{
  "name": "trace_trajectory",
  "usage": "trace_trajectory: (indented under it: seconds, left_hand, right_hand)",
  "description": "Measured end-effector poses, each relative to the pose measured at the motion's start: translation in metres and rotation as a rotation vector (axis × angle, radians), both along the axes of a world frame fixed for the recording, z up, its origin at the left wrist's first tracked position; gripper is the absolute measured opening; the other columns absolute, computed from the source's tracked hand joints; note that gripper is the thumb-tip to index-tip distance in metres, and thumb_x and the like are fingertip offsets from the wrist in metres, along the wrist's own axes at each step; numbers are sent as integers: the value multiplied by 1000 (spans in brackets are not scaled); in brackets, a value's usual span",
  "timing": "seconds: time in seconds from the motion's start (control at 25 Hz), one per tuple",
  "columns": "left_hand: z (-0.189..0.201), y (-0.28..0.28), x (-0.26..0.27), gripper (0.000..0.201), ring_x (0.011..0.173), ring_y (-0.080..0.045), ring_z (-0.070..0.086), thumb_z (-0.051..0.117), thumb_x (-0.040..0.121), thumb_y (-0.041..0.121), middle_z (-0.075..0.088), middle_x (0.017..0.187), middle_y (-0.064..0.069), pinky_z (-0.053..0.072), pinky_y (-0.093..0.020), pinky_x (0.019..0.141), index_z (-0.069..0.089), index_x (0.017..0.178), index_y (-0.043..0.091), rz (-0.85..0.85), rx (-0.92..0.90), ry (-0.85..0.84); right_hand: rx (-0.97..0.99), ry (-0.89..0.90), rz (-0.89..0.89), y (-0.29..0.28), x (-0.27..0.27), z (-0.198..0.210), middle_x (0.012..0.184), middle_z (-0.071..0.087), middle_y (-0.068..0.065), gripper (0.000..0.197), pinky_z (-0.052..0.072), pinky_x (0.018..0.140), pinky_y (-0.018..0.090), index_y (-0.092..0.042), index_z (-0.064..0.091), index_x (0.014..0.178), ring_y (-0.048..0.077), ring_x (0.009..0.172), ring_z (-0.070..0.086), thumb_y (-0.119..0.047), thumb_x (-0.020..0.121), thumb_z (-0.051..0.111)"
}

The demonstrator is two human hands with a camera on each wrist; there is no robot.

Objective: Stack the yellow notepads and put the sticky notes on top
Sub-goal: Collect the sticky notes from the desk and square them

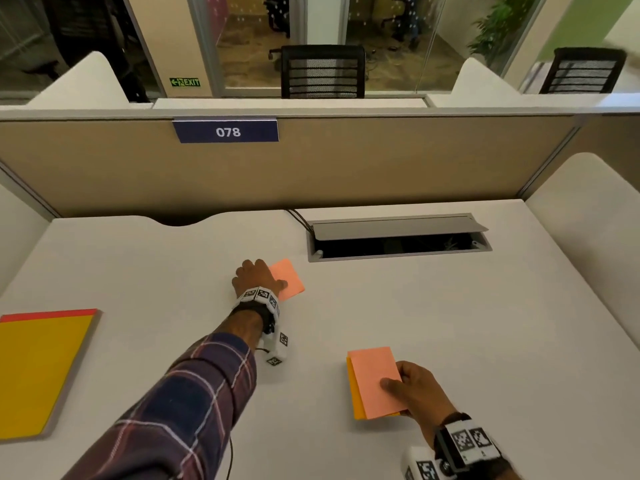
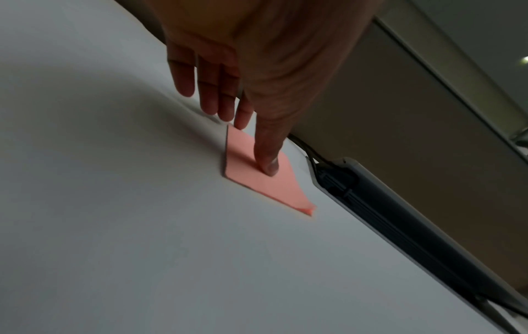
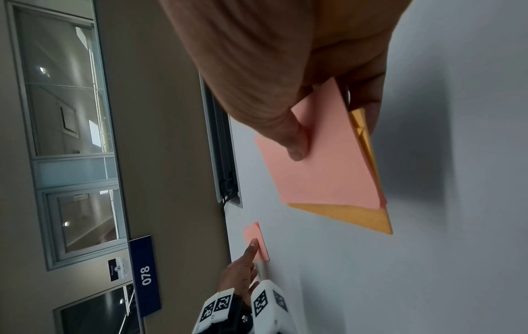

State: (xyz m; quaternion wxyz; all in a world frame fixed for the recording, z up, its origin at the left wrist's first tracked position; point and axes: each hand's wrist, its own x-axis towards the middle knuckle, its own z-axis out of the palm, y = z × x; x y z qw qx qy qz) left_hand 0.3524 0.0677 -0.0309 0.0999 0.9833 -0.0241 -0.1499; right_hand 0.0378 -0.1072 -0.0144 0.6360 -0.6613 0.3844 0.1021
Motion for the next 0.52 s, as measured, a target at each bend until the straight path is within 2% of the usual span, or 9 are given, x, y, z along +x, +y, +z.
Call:
trace_trajectory:
  seconds: [0.04,0.16,0.28,0.4,0.48,0.52]
  left_hand:
    - [-8,-14,10,73,121,-32,47,74,66,55,49,127,-12,41,-45,99,51,121,13,22,-17,28]
    - [-9,-9,14,77,123,-34,46,77,63,53,47,129,-13,41,-48,100,49,123,14,84,-59,57]
    - [-10,-6,14,77,125,-34,44,76,65,53,46,132,-14,40,-48,102,49,125,13,53,-2,43]
    - [-4,-9,11,77,127,-34,42,79,65,50,45,134,-14,39,-47,103,49,124,11,93,-22,115]
    - [-3,-4,7,61,123,-35,47,79,68,37,51,129,-15,42,-44,100,54,118,10,94,-122,158]
    - [-4,-1,3,46,117,-35,53,77,71,28,57,121,-15,46,-40,94,58,109,9,74,-225,155]
  right_hand:
    - [-10,12,-28,-11,5,-7,99,68,23,21,56,78,53,-1,62,98,32,84,65,-12,82,68]
    - [9,1,-39,-10,9,-7,100,69,22,18,56,80,53,-1,62,99,32,85,65,-10,84,66]
    - [29,-3,-41,-7,9,-5,97,69,19,32,55,81,56,-2,62,98,33,86,67,-19,73,70]
    - [17,-17,-48,-7,4,-4,101,69,22,42,55,83,61,-1,61,98,40,94,66,-26,65,68]
    - [23,-29,-55,-7,3,-4,103,68,24,41,55,82,62,-1,61,98,40,94,66,-27,67,67]
    - [29,-34,-61,-6,3,-2,104,68,24,38,55,82,61,-1,60,97,38,92,65,-26,69,66]
